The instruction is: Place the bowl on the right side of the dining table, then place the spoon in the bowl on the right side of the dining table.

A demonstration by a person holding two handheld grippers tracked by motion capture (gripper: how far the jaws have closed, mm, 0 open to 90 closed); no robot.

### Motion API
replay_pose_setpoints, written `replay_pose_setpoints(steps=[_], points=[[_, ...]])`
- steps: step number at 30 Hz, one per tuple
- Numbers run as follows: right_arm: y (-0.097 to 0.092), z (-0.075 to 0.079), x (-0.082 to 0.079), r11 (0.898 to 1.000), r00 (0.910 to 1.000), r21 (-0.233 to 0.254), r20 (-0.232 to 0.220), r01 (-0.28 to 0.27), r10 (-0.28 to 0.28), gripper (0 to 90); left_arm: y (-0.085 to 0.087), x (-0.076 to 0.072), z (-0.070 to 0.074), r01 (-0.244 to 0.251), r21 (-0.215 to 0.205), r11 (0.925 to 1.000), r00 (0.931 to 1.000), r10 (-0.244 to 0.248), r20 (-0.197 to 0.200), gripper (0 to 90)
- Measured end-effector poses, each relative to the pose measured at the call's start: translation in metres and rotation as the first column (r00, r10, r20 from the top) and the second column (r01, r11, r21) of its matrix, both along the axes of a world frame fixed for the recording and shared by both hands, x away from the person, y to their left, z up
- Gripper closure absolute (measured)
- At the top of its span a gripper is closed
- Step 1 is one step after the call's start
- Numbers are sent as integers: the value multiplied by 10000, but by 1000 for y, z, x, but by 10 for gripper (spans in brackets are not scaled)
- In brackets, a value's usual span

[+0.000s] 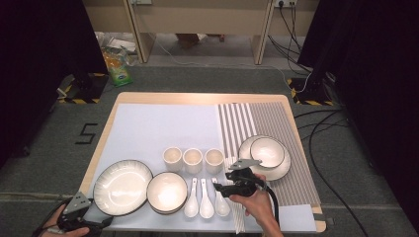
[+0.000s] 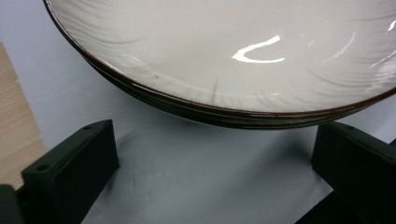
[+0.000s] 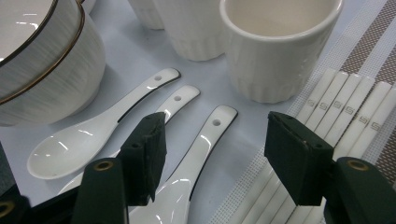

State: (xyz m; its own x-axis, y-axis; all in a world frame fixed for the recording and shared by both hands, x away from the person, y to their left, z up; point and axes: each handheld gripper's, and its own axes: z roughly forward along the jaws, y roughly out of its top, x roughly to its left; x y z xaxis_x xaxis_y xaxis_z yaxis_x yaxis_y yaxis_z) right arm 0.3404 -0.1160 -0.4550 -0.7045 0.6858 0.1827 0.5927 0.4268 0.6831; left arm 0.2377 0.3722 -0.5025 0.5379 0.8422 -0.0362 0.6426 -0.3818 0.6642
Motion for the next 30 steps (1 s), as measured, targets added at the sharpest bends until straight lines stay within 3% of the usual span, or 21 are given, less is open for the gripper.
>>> replay_pose_setpoints(steps=[21,30], points=[[-3,-4,-3,10000,9999,-55,-78,-69,68,397,0,0,0,8,-2,10000,10000,-8,-8,0],[3,-9,-4,9988,9992,-475,-364,-151,134,410,0,0,0,38,0,10000,10000,-38,23,0]])
